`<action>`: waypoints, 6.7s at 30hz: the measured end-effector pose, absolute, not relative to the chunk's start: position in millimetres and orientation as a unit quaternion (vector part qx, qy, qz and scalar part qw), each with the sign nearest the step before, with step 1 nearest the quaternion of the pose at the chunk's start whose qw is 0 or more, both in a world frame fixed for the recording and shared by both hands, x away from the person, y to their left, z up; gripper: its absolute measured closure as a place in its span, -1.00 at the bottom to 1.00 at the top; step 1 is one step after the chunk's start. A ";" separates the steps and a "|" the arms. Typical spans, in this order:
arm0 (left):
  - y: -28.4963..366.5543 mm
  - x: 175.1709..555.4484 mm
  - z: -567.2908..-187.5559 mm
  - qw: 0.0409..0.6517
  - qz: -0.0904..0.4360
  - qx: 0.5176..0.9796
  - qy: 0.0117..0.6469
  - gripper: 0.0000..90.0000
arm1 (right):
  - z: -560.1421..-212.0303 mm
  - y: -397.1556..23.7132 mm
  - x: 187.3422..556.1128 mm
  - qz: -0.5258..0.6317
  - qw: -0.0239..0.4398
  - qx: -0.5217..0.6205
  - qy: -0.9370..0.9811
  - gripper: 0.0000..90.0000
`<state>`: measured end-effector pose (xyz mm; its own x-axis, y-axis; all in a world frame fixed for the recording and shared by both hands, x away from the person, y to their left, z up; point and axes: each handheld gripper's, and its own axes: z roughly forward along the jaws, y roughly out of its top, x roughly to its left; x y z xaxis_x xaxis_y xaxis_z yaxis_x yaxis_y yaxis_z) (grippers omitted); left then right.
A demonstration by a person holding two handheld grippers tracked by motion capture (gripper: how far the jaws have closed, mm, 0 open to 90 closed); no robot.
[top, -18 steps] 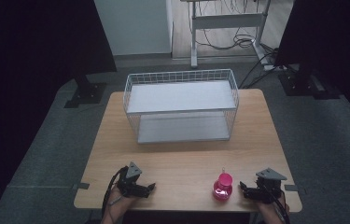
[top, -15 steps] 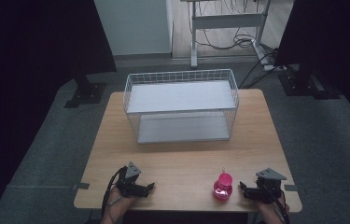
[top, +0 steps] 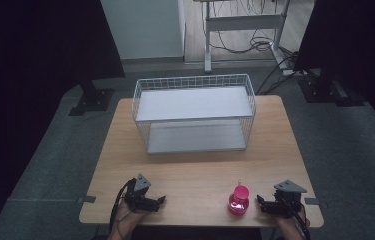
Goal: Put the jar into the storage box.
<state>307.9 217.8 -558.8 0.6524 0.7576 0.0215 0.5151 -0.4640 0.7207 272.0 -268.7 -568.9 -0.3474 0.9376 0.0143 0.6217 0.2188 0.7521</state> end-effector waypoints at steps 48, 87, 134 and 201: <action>218.2 309.0 -558.8 0.350 0.177 0.833 0.391 -0.93 | -538.1 -262.5 246.6 0.363 0.226 0.492 0.758 -0.86; 217.6 310.5 -559.1 0.344 0.179 0.829 0.403 -1.00 | -503.0 -239.8 220.0 0.409 0.192 0.445 0.773 -0.84; 217.8 310.4 -559.1 0.342 0.185 0.823 0.414 -1.00 | -473.4 -193.8 224.5 0.446 0.200 0.412 0.769 -0.14; 217.9 310.2 -559.0 0.340 0.185 0.822 0.416 -1.00 | -458.8 -170.8 291.6 0.470 0.200 0.370 0.776 0.06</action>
<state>310.2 217.9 -559.0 0.5845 0.8111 0.0212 0.5588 -0.4213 0.7143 291.6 -170.8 -458.8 -0.6463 0.7622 0.0374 0.3869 0.2851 0.8770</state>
